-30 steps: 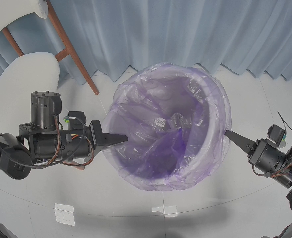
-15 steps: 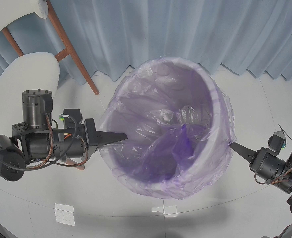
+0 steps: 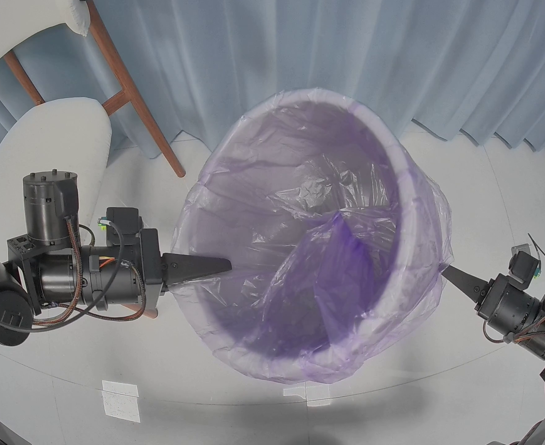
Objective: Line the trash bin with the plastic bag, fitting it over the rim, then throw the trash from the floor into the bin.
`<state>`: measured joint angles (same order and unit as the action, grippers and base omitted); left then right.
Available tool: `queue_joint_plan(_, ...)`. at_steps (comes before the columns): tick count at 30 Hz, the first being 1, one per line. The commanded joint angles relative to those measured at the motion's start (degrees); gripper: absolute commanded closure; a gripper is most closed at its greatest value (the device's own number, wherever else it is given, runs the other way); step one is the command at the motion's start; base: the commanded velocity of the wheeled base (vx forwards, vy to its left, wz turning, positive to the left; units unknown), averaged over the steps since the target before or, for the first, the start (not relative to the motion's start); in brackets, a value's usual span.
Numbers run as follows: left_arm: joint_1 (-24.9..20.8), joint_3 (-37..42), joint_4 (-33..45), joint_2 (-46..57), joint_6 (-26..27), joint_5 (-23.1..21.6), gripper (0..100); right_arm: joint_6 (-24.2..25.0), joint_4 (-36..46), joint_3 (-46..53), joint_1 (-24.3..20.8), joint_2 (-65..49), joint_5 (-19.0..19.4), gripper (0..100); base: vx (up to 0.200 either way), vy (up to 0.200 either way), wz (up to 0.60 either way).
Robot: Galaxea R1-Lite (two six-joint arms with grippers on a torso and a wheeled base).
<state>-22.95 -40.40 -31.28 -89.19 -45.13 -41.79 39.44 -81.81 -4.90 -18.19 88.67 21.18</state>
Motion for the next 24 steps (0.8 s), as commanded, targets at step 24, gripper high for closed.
queue_joint_plan(24, 3.0, 1.55, -0.01, -6.26, 53.65, -2.86, 100, -2.43, 7.02, 1.3, 10.45, -7.02, 10.91, 0, 0.0, 0.0, 0.0)
